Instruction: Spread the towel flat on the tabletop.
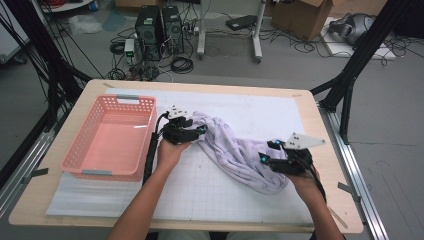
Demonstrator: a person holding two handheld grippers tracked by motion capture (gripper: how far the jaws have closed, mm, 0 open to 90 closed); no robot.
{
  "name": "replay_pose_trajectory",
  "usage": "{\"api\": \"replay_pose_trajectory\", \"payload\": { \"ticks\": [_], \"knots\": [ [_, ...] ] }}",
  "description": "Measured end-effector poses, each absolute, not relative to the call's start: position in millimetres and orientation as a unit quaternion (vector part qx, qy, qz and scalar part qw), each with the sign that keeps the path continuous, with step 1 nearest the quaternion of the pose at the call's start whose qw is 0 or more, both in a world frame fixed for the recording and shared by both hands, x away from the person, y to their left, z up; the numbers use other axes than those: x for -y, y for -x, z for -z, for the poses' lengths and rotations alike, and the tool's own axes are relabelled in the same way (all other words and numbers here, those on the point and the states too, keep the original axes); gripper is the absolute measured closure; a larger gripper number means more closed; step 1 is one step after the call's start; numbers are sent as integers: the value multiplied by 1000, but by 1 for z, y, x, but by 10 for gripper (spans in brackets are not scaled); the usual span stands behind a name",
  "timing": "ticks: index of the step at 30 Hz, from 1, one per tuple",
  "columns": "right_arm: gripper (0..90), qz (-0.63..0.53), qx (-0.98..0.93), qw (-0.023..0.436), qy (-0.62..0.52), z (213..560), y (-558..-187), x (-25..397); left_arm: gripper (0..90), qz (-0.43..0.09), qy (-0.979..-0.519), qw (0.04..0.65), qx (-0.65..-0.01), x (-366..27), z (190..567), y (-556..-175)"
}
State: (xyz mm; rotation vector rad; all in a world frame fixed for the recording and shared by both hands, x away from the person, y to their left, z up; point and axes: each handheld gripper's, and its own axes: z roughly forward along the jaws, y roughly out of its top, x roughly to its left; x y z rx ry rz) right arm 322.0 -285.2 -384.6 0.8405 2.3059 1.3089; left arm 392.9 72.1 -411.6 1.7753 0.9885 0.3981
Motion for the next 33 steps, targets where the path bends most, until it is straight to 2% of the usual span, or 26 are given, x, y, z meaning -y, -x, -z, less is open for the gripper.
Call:
{"api": "replay_pose_trajectory", "payload": {
  "ticks": [4,5,7,8,10,15,19,21,23,25,27,29,33],
  "knots": [
    [414,-420,-854,133,-278,397,-361,248,449,-154,-752,507,-392,-70,414,-384],
    [474,-391,-870,124,-273,402,-369,237,458,-152,-753,508,-390,-70,415,-382],
    [762,-344,-897,134,-243,409,-381,222,465,-149,-760,503,-384,-69,417,-380],
    [823,-340,-898,139,-243,411,-387,220,469,-147,-766,498,-378,-69,419,-379],
    [840,-345,-886,154,-269,410,-401,221,468,-136,-775,491,-374,-67,421,-378],
    [843,-344,-837,222,-364,393,-428,246,466,-139,-776,499,-360,-60,419,-373],
    [843,-362,-759,298,-452,371,-432,277,478,-127,-774,509,-355,-54,423,-367],
    [842,-363,-738,312,-476,368,-431,289,497,-111,-787,499,-346,-48,429,-361],
    [805,-371,-725,312,-489,366,-428,299,497,-103,-795,493,-337,-43,435,-356],
    [655,-392,-719,290,-496,365,-423,305,489,-96,-799,493,-332,-38,438,-354],
    [575,-415,-715,282,-487,364,-411,308,449,-91,-801,491,-331,-29,440,-349],
    [560,-430,-713,282,-476,366,-394,313,380,-85,-817,478,-311,-16,442,-344],
    [528,-428,-721,277,-469,378,-362,331,373,-84,-831,468,-288,13,446,-336]
  ]
}}
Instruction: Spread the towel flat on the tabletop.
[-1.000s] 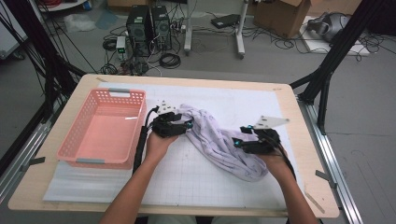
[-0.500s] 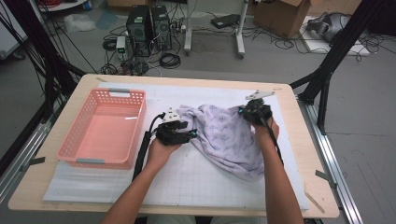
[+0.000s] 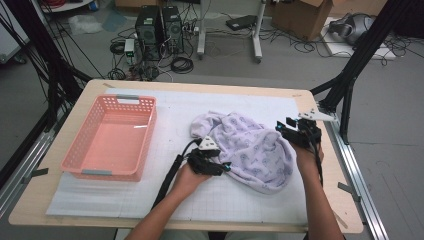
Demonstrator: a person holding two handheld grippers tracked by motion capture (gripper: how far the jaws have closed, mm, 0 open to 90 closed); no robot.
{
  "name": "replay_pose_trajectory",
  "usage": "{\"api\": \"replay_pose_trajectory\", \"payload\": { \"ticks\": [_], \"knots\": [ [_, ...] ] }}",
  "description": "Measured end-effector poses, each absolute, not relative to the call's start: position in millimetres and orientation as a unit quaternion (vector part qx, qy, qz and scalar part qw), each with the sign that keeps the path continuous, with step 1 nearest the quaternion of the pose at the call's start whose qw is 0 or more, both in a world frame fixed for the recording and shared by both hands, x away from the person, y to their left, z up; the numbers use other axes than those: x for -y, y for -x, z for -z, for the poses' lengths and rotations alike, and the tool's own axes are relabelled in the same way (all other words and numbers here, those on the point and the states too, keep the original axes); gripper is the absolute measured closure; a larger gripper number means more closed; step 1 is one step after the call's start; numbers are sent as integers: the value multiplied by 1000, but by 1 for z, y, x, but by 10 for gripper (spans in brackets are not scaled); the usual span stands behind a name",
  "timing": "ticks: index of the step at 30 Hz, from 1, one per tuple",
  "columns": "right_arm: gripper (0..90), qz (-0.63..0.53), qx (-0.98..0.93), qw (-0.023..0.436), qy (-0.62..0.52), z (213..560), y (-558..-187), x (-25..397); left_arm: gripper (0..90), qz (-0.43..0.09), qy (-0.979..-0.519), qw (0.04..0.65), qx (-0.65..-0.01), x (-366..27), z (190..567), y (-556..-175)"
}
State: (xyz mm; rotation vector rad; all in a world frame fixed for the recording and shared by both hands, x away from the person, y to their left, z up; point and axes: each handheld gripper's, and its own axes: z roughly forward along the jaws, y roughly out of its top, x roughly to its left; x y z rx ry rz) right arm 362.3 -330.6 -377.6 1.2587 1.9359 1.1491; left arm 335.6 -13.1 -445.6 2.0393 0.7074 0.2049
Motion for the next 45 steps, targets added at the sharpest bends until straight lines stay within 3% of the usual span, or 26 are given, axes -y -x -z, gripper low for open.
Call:
{"api": "replay_pose_trajectory", "payload": {
  "ticks": [5,7,11,14,25,29,32,34,36,37,45],
  "knots": [
    [505,-438,-721,265,-468,393,-325,352,365,-126,-855,436,-251,42,450,-329],
    [491,-435,-721,265,-470,400,-315,360,402,-139,-863,424,-236,48,450,-327],
    [472,-432,-718,255,-482,412,-306,373,801,-148,-873,411,-216,51,447,-326],
    [466,-432,-718,251,-484,415,-303,377,823,-161,-861,416,-246,31,442,-333],
    [459,-435,-749,213,-453,415,-309,349,827,-209,-803,424,-363,-71,424,-357],
    [443,-399,-785,197,-431,427,-316,326,818,-204,-790,432,-384,-86,425,-360],
    [446,-359,-813,192,-417,437,-321,312,739,-187,-793,444,-373,-83,427,-357],
    [552,-350,-819,179,-418,444,-321,308,632,-184,-794,445,-371,-80,429,-357],
    [810,-358,-825,157,-408,442,-316,309,550,-177,-791,450,-375,-80,429,-357],
    [848,-349,-834,152,-398,440,-312,310,533,-178,-792,449,-374,-81,428,-357],
    [862,-349,-852,124,-371,434,-248,334,474,-168,-786,465,-370,-84,428,-353]
  ]
}}
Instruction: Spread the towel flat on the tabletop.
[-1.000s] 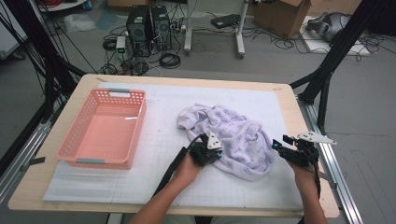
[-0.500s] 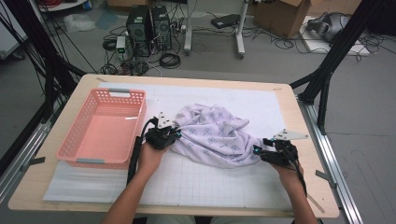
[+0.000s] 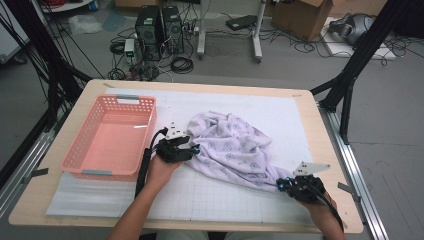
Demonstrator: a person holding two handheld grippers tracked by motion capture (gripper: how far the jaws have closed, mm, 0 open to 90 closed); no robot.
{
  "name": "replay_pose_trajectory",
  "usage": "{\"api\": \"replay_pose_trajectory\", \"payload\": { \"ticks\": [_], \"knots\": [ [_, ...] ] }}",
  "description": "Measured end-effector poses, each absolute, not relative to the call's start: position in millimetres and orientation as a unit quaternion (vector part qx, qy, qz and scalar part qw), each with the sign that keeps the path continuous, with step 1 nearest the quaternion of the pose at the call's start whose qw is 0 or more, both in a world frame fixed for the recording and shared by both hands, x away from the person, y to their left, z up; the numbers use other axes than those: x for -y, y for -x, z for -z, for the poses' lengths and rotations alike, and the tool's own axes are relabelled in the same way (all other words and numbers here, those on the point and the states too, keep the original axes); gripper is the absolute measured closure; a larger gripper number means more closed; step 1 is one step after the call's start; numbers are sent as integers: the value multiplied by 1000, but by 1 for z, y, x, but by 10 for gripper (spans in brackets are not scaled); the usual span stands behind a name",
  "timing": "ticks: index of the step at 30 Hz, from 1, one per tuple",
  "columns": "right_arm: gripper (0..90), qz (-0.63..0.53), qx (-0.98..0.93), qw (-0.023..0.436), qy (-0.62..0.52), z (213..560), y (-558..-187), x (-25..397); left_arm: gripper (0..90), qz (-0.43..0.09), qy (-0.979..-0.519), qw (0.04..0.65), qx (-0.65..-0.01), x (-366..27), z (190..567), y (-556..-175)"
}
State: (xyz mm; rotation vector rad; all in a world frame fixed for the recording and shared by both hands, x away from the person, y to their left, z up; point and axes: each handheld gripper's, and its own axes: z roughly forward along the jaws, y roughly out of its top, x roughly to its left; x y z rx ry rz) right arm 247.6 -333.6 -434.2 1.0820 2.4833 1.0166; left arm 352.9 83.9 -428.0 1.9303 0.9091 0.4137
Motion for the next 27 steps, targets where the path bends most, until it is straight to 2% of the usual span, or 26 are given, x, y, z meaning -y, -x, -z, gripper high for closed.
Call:
{"api": "replay_pose_trajectory", "payload": {
  "ticks": [2,4,6,9,11,13,16,17,19,20,23,27],
  "knots": [
    [837,-363,-853,116,-356,431,-236,334,451,-161,-782,477,-367,-83,431,-351],
    [687,-380,-845,129,-354,425,-230,333,434,-152,-778,488,-365,-81,434,-350],
    [596,-417,-823,138,-360,416,-234,333,410,-143,-781,487,-364,-79,435,-350],
    [483,-453,-794,168,-370,405,-252,333,408,-147,-776,493,-365,-79,434,-350],
    [396,-459,-783,166,-386,405,-272,329,410,-146,-775,495,-364,-79,434,-351],
    [362,-454,-788,151,-387,409,-292,317,449,-143,-785,482,-362,-75,437,-353],
    [376,-431,-811,119,-378,421,-321,290,555,-135,-810,453,-348,-67,442,-356],
    [452,-416,-820,111,-378,424,-330,283,611,-139,-808,452,-352,-66,442,-357],
    [805,-401,-830,94,-376,426,-345,273,775,-157,-796,454,-368,-66,439,-362],
    [841,-399,-830,103,-376,425,-351,271,800,-163,-790,456,-376,-66,437,-364],
    [856,-401,-807,160,-403,414,-371,272,805,-185,-764,475,-397,-65,431,-370],
    [859,-419,-741,260,-456,398,-394,285,798,-177,-742,491,-421,-67,429,-377]
  ]
}}
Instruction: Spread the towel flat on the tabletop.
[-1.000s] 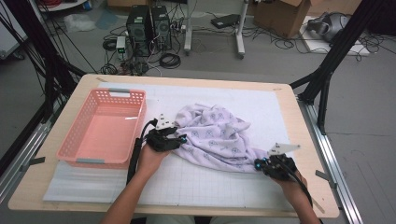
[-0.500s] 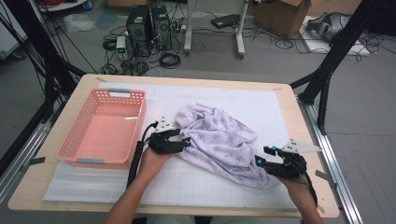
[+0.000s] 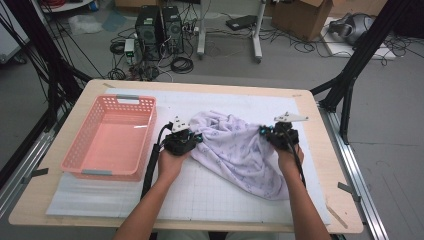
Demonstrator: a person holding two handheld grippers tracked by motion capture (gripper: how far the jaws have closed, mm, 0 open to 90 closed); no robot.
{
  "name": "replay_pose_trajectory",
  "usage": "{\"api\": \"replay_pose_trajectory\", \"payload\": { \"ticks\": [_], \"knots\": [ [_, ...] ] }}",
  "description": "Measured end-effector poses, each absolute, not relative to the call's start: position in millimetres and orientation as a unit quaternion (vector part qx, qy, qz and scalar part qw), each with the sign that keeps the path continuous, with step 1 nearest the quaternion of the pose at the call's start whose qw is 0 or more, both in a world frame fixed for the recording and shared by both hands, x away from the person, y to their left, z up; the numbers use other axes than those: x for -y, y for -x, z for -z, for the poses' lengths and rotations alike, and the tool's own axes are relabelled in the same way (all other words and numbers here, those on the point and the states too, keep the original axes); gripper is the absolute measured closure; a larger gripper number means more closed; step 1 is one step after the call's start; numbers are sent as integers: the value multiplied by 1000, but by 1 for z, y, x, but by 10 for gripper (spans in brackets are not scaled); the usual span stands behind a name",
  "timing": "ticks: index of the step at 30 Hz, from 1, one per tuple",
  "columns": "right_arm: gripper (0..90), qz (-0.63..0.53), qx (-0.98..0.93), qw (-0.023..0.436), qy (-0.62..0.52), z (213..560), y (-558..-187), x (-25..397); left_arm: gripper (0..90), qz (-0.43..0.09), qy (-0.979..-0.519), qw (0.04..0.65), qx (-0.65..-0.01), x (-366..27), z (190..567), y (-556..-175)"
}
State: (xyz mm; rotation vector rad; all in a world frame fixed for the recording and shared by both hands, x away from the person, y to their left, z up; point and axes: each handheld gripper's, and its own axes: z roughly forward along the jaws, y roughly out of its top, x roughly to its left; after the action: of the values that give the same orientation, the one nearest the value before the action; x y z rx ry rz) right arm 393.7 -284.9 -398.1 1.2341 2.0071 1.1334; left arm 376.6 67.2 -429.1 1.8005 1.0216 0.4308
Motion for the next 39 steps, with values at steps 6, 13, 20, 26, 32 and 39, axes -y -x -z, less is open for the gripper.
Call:
{"api": "replay_pose_trajectory", "payload": {
  "ticks": [6,13,20,26,32,39],
  "knots": [
    [761,-406,-706,321,-484,386,-410,286,691,-193,-750,482,-410,-60,431,-374],
    [577,-443,-692,311,-478,375,-383,296,525,-212,-747,494,-392,-71,423,-359],
    [532,-439,-702,319,-462,368,-343,313,491,-182,-757,497,-384,-83,431,-358],
    [471,-446,-750,245,-421,398,-312,314,509,-141,-780,488,-366,-73,438,-357],
    [473,-435,-784,204,-393,421,-301,301,512,-125,-797,456,-376,-65,450,-357],
    [735,-375,-833,175,-367,442,-303,281,837,-125,-806,459,-353,-72,441,-349]
  ]
}}
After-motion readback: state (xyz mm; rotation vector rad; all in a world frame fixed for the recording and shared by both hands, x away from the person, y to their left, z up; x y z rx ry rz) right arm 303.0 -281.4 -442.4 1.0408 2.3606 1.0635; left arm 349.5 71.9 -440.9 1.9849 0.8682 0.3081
